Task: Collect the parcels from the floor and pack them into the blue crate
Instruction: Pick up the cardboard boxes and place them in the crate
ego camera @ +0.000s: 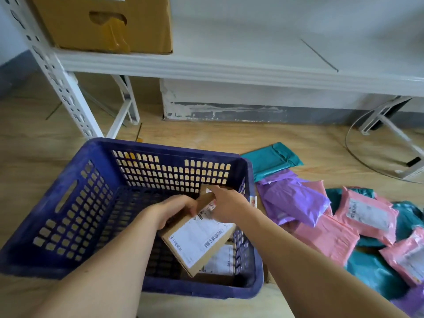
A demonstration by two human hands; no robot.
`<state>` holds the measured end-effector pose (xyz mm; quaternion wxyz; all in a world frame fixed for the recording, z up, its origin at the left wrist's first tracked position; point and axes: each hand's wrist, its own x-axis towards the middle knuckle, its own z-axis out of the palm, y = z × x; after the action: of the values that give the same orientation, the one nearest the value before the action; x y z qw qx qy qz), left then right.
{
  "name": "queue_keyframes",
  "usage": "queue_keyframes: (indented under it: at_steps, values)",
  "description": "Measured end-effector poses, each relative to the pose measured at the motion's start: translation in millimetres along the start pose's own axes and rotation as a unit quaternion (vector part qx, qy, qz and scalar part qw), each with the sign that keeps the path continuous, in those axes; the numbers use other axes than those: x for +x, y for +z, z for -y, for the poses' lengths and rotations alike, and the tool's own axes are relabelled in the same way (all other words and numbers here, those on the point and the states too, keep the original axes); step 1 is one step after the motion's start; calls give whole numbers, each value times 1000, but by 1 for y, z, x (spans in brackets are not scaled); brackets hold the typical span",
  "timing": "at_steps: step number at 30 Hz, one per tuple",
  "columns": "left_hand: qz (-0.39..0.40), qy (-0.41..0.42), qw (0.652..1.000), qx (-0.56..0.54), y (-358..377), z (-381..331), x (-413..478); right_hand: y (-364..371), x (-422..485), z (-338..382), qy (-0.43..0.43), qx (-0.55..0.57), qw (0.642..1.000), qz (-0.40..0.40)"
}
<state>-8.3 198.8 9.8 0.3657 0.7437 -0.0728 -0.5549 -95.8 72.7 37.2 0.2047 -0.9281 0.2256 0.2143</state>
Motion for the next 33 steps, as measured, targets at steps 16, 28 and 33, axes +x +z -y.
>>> queue_keyframes:
  at_steps: [16, 28, 33]
  values:
    - [-70, 36, 983, -168, -14, 15, 5, -5, 13, -3, 79, 214, 971, -68]
    - [-61, 14, 972, -225, -11, 16, 4, 0, 16, -2, 85, 194, 976, -47]
    - [-48, -15, 968, -245, -9, 20, 2, 1, 17, -1, 33, 146, 989, -13]
